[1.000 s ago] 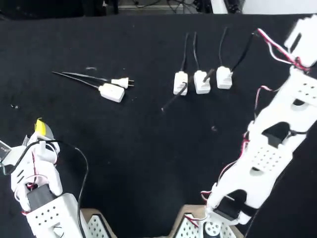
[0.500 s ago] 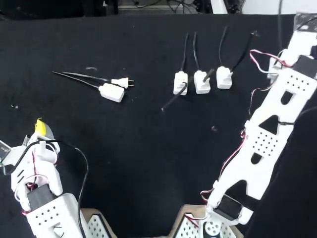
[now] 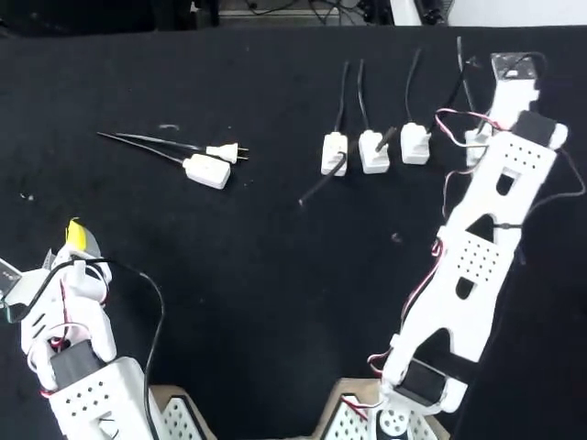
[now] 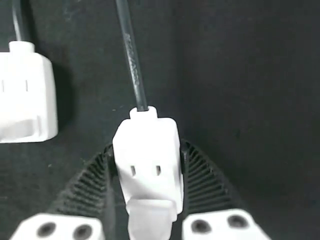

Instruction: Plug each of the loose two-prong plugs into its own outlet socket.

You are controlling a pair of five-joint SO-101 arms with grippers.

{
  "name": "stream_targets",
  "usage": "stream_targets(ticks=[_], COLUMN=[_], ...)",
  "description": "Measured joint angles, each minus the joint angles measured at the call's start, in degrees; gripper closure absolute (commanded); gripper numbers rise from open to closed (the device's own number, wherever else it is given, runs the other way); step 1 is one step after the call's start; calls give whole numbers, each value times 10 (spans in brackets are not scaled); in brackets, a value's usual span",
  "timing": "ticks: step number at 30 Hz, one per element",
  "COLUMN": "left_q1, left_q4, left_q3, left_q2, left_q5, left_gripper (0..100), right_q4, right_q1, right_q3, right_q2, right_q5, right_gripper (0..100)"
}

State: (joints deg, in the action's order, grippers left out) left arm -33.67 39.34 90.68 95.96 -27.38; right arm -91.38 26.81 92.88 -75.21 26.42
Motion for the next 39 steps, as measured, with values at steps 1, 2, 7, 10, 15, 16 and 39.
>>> stream_targets(ticks=[1,2,7,10,15,16,39], left_q1=[0,0,0,0,0,0,0], left_q4=[0,0,0,0,0,0,0], left_q3=[0,0,0,0,0,0,0], left_q2=[0,0,0,0,0,0,0], left_q5=[0,0,0,0,0,0,0], left_gripper=[812,812,812,812,812,812,812], right_q4=[-6,-13,-26,-26,-26,-26,-79], right_q1=[-4,-7,-16,-16,-16,-16,-18], right_q3=[0,0,0,0,0,0,0], right_q2=[0,0,0,3,68,83,460], right_q5=[0,0,0,-25,-68,-74,-161], right_gripper=[830,797,741,741,741,741,744])
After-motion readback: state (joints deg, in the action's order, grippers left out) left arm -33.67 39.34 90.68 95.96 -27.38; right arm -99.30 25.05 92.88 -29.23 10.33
